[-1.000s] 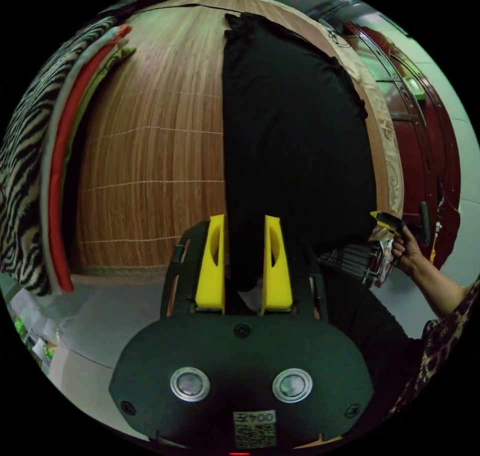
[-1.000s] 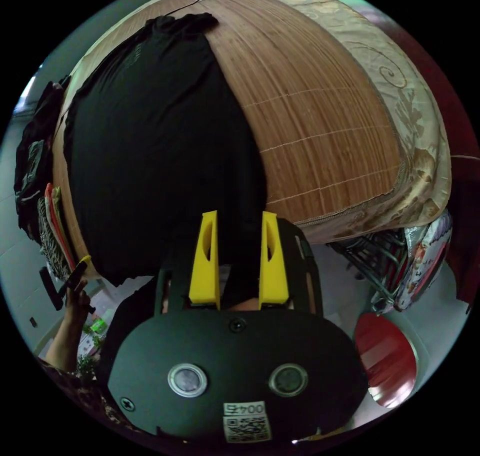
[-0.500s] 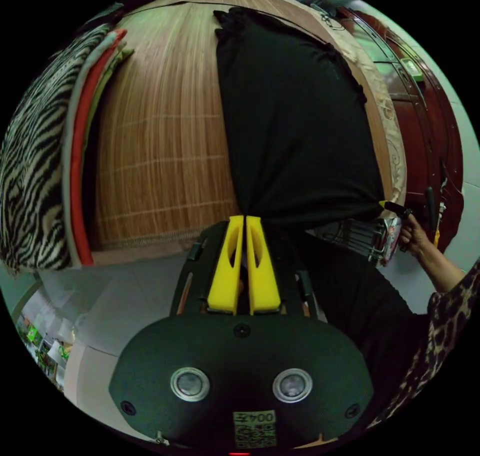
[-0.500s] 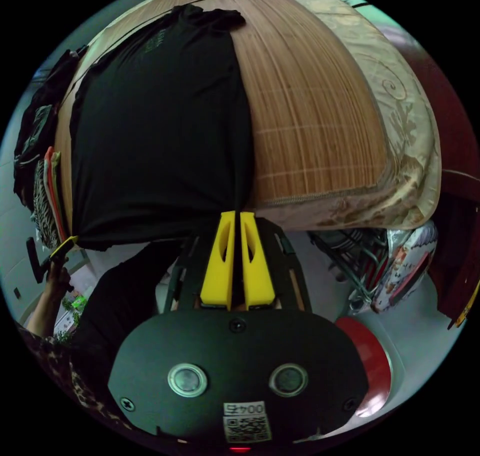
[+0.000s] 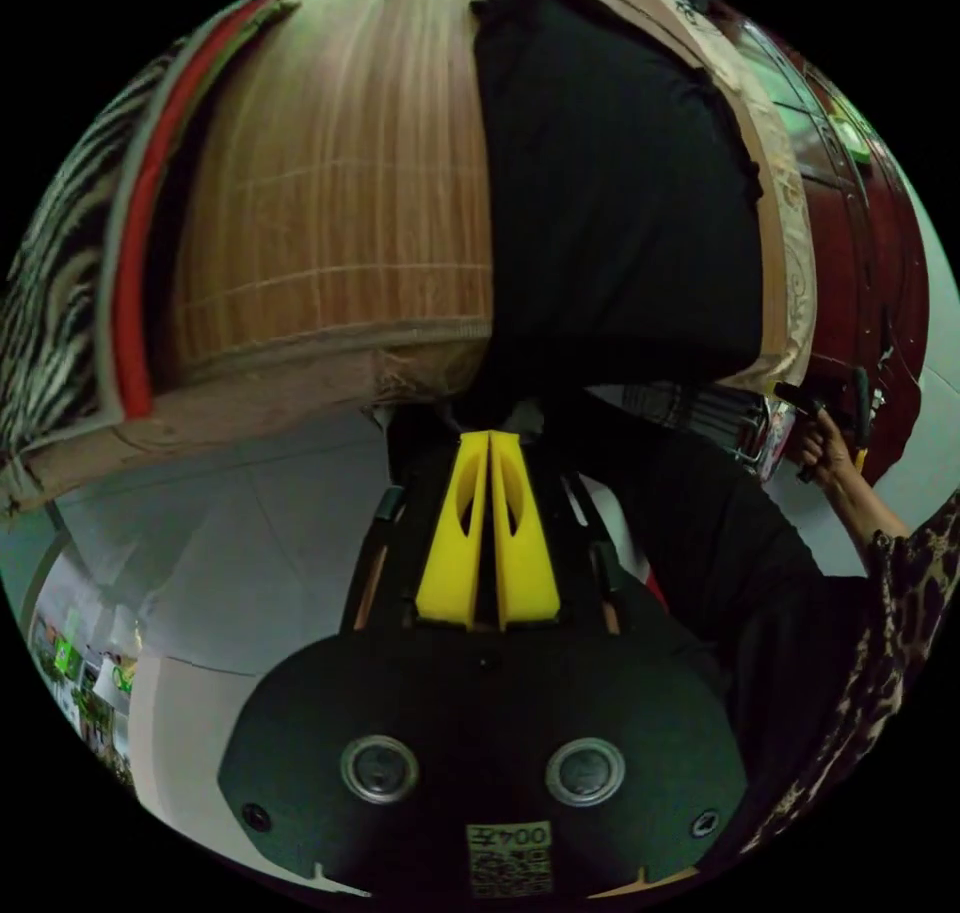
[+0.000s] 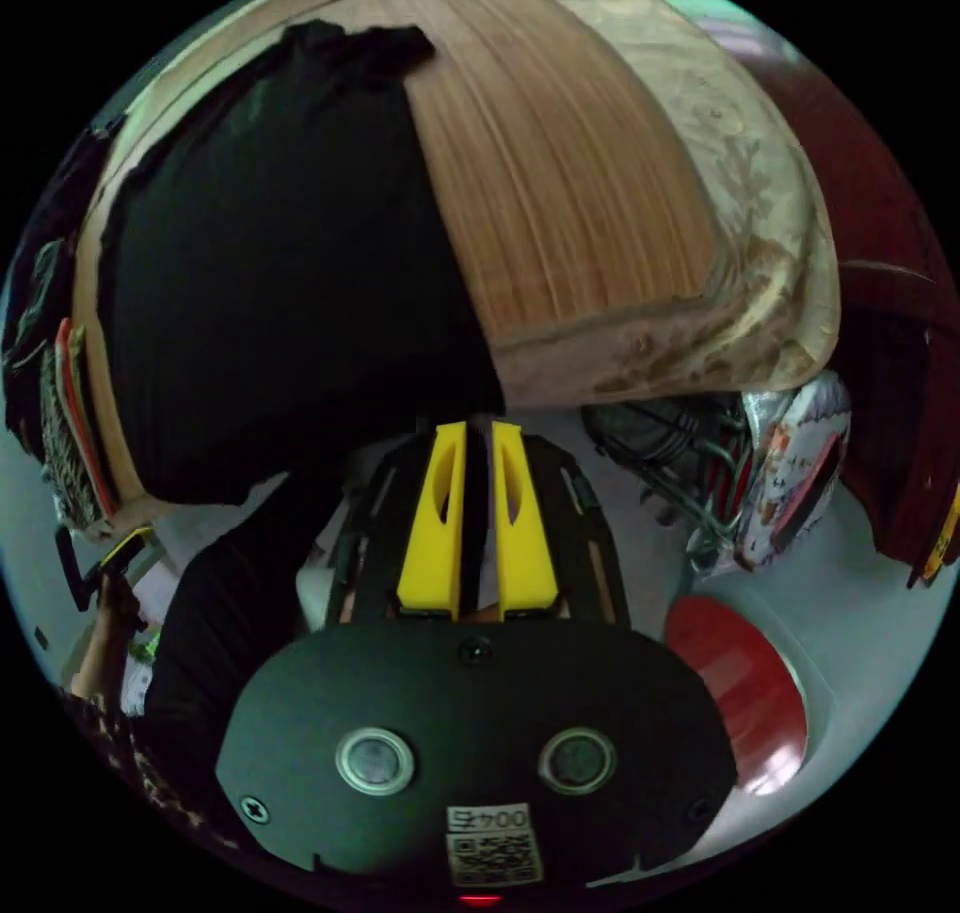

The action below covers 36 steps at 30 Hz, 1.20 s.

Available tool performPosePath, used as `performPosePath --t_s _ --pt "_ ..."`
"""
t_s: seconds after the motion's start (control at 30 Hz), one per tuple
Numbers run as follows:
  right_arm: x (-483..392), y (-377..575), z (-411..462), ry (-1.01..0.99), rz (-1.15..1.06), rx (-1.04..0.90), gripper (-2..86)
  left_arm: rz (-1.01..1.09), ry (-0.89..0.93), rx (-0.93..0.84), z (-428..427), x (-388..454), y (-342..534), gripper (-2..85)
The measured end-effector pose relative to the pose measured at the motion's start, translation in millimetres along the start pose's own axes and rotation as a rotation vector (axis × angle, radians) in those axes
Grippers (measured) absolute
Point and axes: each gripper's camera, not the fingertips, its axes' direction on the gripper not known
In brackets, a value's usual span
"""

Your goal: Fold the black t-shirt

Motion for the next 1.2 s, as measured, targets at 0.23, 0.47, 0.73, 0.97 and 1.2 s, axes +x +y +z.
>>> performPosePath --t_s 0.23,0.47,0.73,0.97,1.2 --pt "-135 -83 -27 0.061 -0.433 0.058 -0.1 0.174 -0.181 0.261 -73 24 -90 0.8" --pt "-228 -148 -1 0.213 -0.580 -0.068 -0.6 0.192 -0.042 0.419 -130 0 -264 2.2" --pt "-263 -173 -4 0.199 -0.594 -0.109 -0.6 0.261 -0.084 0.359 -154 4 -397 7.4" --pt "-284 -194 -9 0.147 -0.575 -0.105 -0.6 0.307 -0.133 0.293 -156 16 -456 9.6" --pt "-303 -209 -17 0.107 -0.529 -0.072 -0.7 0.223 -0.053 0.307 -157 14 -493 7.9"
